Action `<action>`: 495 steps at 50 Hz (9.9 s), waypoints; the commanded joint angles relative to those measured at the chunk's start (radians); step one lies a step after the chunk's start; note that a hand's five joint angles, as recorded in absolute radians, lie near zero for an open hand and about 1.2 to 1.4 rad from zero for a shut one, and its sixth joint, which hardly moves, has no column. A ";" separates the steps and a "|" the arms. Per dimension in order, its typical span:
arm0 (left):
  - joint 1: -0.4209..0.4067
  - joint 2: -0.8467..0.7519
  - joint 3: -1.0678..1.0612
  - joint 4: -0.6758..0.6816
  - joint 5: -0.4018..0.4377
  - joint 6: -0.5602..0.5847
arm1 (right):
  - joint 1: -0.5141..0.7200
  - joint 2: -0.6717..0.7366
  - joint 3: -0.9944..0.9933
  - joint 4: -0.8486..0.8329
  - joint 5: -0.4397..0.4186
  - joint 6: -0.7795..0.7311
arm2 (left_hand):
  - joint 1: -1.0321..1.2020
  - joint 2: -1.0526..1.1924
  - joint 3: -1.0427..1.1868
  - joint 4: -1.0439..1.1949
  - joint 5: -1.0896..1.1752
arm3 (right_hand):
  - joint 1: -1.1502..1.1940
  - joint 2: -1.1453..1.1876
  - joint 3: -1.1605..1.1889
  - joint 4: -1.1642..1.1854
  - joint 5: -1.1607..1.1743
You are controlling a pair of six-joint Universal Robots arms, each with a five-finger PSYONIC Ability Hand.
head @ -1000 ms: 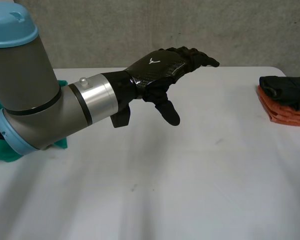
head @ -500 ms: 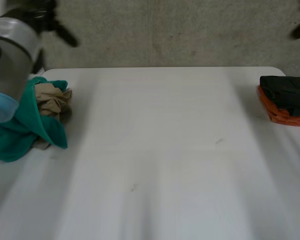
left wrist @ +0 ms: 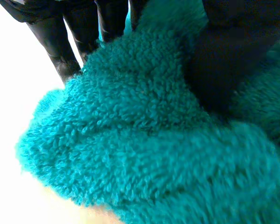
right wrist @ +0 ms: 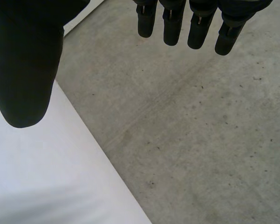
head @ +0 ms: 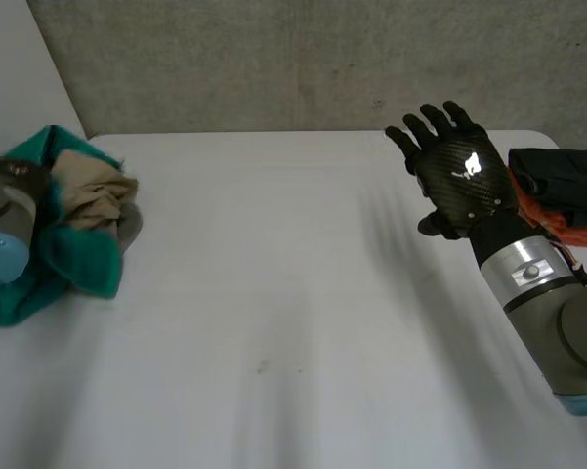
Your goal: Fold the laundry.
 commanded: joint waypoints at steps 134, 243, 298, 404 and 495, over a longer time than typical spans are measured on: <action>-0.386 -0.004 -0.103 -0.029 0.479 -0.108 | 0.006 -0.037 -0.066 0.893 0.114 0.127 | -0.783 -0.951 -0.926 -0.980 -0.860 | -0.052 -0.039 -0.036 -0.041 -0.049; -0.552 0.367 -0.374 0.129 0.237 -0.385 | -0.112 0.127 -0.052 0.634 0.088 0.303 | 0.417 0.250 0.275 0.220 0.340 | 0.070 0.083 0.086 0.081 0.073; -0.415 0.202 0.080 0.276 0.234 -0.333 | -0.075 0.262 -1.078 0.953 0.329 -0.195 | 0.417 0.250 0.275 0.220 0.340 | 1.169 1.183 1.186 1.181 1.172; -0.288 0.454 -0.639 0.265 0.243 -0.290 | -0.169 0.034 -0.232 0.757 0.187 -0.270 | 0.417 0.250 0.275 0.220 0.340 | 1.169 1.183 1.186 1.181 1.172; -0.417 0.420 -0.729 -0.158 0.131 0.152 | -0.333 0.043 -0.198 1.101 0.296 -0.632 | 0.417 0.250 0.275 0.220 0.340 | 1.169 1.183 1.186 1.181 1.172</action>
